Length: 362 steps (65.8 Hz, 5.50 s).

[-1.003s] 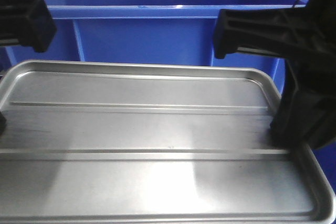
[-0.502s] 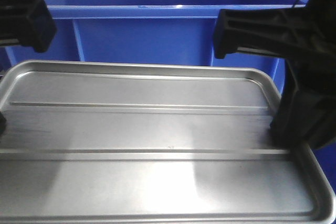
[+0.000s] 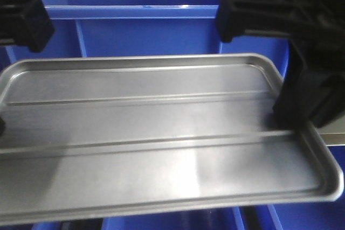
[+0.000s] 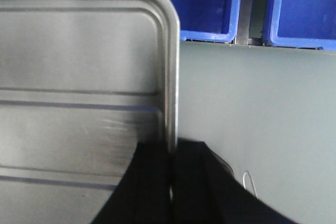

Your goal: Grab silver tray and place in blue box

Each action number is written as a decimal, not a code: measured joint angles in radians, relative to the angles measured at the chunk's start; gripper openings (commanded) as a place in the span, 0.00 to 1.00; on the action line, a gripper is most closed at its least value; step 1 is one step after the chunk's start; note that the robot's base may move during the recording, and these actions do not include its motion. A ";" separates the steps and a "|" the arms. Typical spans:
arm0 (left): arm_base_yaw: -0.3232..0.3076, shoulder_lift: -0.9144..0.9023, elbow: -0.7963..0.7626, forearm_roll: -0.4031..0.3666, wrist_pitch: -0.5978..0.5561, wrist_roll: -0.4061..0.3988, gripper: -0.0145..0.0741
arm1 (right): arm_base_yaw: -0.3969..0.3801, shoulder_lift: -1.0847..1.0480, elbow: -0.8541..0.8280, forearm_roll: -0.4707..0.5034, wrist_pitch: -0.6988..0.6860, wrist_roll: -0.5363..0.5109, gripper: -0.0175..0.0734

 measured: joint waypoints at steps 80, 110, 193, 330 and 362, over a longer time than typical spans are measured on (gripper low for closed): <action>0.657 0.578 -0.860 -0.263 -0.136 0.848 0.15 | -0.514 0.594 -0.937 0.186 0.030 -0.659 0.26; 0.673 0.638 -0.880 -0.273 -0.190 0.852 0.15 | -0.546 0.682 -0.943 0.200 -0.045 -0.665 0.26; 0.737 0.650 -0.888 -0.379 -0.182 0.792 0.45 | -0.551 0.683 -0.945 0.338 -0.074 -0.681 0.70; 0.685 -0.683 0.516 -0.278 -1.071 0.899 0.16 | -0.552 -0.694 0.507 0.345 -0.973 -0.962 0.25; 0.685 -0.801 0.544 -0.276 -1.076 0.900 0.16 | -0.552 -0.783 0.538 0.345 -0.975 -0.962 0.25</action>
